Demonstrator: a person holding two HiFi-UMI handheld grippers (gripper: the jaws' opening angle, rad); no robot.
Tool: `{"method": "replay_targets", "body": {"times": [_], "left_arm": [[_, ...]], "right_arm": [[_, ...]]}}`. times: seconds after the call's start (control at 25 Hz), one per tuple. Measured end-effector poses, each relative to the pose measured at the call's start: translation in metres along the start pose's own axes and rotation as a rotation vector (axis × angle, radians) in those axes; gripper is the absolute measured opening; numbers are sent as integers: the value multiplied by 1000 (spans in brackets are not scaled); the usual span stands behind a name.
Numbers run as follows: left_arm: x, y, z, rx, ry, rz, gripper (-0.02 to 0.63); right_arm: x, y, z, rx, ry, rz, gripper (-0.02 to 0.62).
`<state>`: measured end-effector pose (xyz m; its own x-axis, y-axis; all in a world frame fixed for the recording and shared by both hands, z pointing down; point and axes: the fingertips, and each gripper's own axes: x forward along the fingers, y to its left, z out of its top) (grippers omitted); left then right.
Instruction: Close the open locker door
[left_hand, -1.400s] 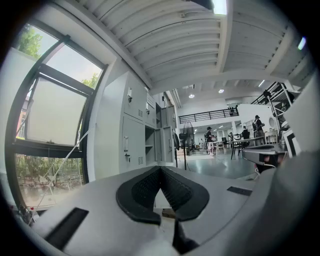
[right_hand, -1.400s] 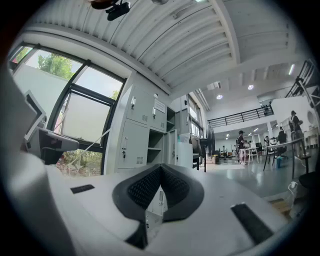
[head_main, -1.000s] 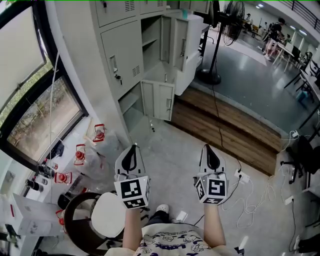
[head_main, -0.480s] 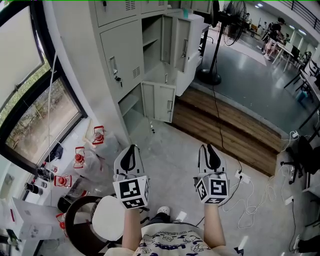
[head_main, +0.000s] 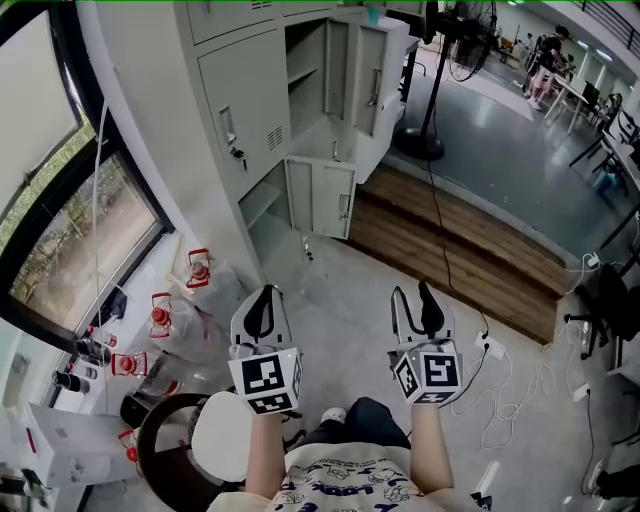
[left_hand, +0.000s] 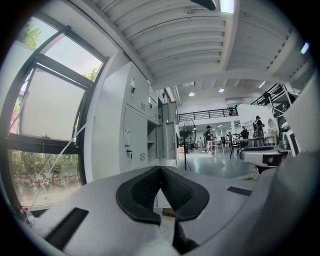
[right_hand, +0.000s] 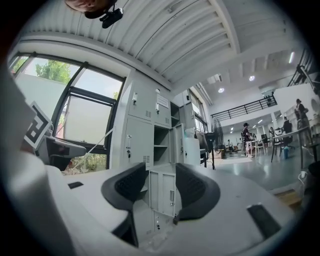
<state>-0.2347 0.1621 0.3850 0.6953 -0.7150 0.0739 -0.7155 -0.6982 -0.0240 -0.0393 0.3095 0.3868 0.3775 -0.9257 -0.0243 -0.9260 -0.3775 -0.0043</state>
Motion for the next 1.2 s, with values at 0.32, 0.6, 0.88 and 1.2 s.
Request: {"method": "replay_targets", "body": {"times": [0.32, 0.6, 0.88, 1.2], "left_arm": [[18, 6, -11, -9, 24, 15, 3], [54, 10, -12, -2, 33, 32, 3], [112, 7, -8, 6, 30, 54, 3], [199, -1, 7, 12, 36, 79, 3]], "right_arm": [[18, -4, -14, 14, 25, 3, 190], [60, -19, -21, 39, 26, 18, 189], [118, -45, -25, 50, 22, 41, 190], [203, -92, -24, 58, 29, 64, 190]]}}
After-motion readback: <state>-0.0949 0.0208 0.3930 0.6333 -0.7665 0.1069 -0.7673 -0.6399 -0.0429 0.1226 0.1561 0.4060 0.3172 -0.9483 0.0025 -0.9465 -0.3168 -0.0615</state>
